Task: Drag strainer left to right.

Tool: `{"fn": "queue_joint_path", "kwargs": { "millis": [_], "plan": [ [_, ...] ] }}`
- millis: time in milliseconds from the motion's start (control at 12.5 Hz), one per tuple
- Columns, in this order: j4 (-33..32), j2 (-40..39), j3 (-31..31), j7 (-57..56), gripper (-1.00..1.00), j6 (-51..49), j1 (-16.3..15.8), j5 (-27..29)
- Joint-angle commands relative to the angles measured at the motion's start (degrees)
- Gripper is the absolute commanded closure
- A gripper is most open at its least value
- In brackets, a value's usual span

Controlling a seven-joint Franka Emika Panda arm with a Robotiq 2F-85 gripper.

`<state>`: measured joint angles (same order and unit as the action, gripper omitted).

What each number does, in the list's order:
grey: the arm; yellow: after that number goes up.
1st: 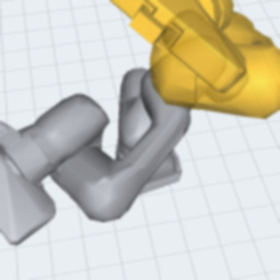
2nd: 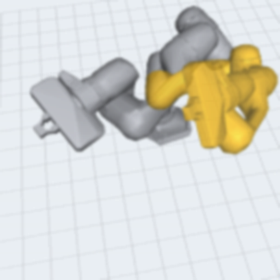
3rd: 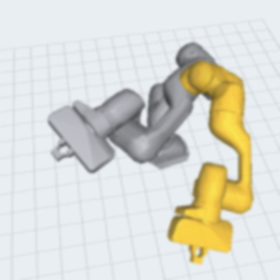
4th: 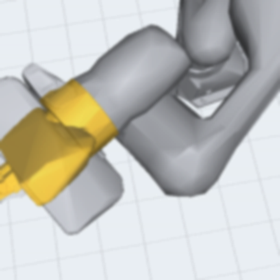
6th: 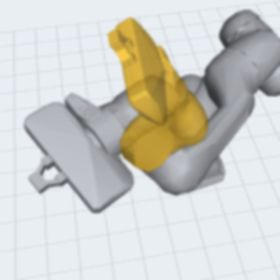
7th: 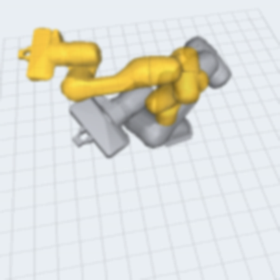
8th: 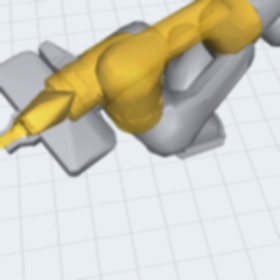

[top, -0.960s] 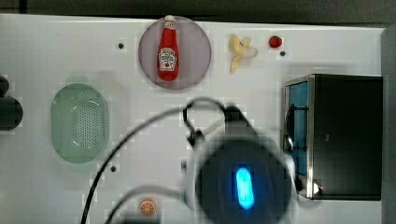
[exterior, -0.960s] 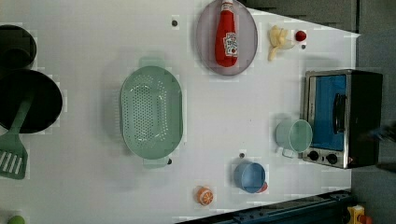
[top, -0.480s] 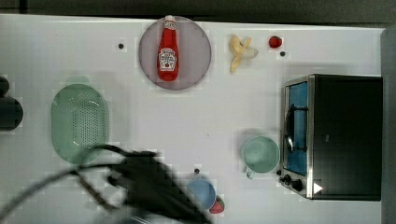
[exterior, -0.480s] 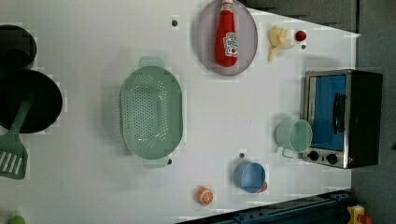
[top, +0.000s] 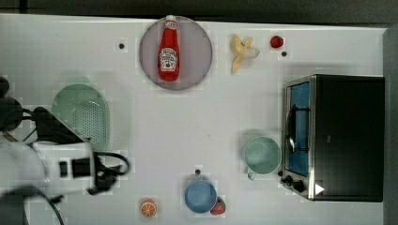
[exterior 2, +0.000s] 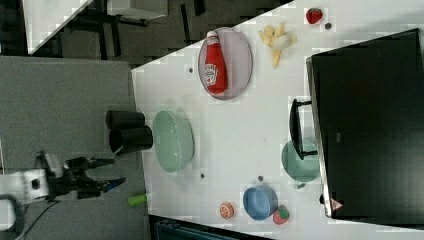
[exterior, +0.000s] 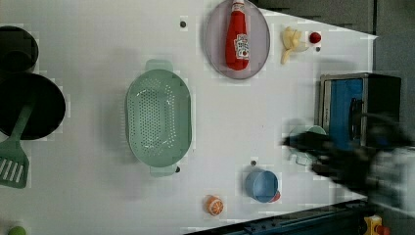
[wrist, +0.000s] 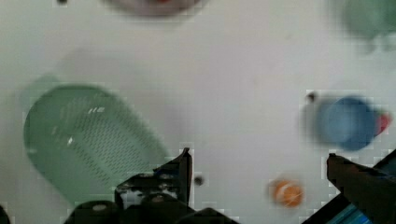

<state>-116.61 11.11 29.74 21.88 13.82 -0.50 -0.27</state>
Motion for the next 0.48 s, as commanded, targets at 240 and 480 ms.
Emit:
{"fn": "queue_joint_path", "kwargs": {
  "millis": [240, 480],
  "plan": [
    [-5.4, -8.4, 5.4, 32.1, -1.00, 12.2, -0.6, -0.1],
    [-9.9, -16.4, 6.7, 45.9, -1.00, 25.7, -0.7, -0.4]
  ]
}}
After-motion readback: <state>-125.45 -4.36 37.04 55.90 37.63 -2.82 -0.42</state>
